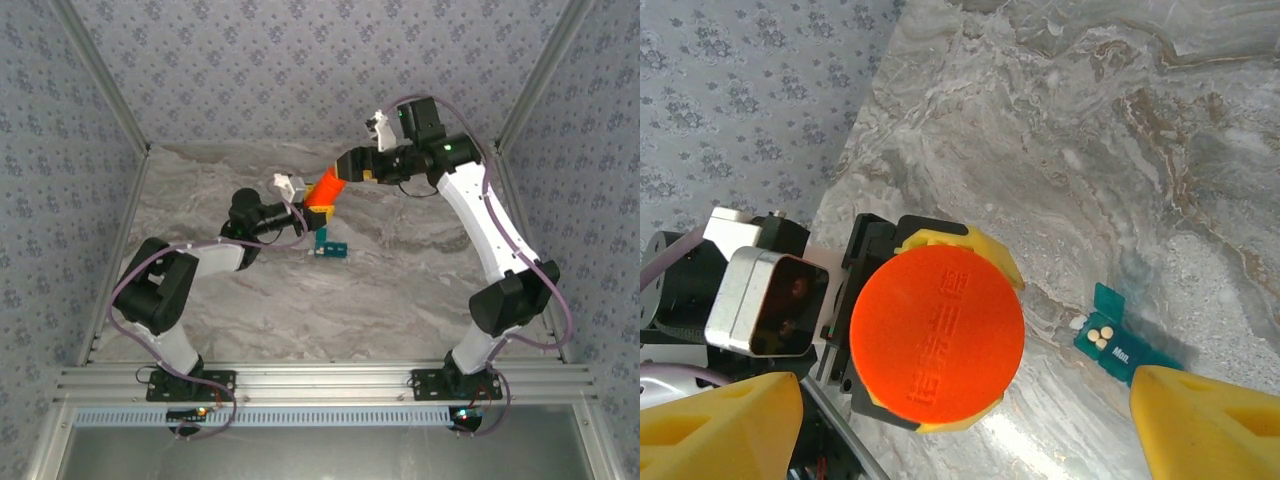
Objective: Sort the pills into containers
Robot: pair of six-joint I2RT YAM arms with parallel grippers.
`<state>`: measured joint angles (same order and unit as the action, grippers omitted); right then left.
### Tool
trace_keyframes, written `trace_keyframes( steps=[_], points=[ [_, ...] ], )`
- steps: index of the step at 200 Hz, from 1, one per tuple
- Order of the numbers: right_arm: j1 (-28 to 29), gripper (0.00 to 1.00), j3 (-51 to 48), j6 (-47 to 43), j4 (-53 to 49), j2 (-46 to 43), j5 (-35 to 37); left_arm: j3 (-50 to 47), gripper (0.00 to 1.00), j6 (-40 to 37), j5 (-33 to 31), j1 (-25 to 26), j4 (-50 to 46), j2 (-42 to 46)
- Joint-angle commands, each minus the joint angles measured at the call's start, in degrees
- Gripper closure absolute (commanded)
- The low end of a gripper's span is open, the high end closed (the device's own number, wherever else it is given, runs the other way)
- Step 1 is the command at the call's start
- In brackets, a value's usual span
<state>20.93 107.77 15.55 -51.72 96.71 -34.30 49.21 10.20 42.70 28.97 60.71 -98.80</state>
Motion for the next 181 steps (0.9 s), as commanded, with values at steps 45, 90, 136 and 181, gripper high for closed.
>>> trace_keyframes(
  steps=[45,90,136,181],
  points=[
    [0.4,0.17,1.9,1.6,1.0,2.1,-5.2,2.3,1.00,1.3,2.5,-0.2,3.3,-0.6],
    [0.9,0.20,1.9,2.1,1.3,2.9,-5.3,2.5,1.00,1.2,2.8,-0.2,3.0,-0.9],
    [1.1,0.28,2.0,2.9,2.1,3.4,-6.1,2.5,1.00,1.2,3.0,-0.2,2.6,-1.1],
    [1.3,0.30,2.2,3.3,2.1,4.2,-7.1,2.5,1.00,1.1,3.2,-0.2,2.5,-1.1]
  ],
)
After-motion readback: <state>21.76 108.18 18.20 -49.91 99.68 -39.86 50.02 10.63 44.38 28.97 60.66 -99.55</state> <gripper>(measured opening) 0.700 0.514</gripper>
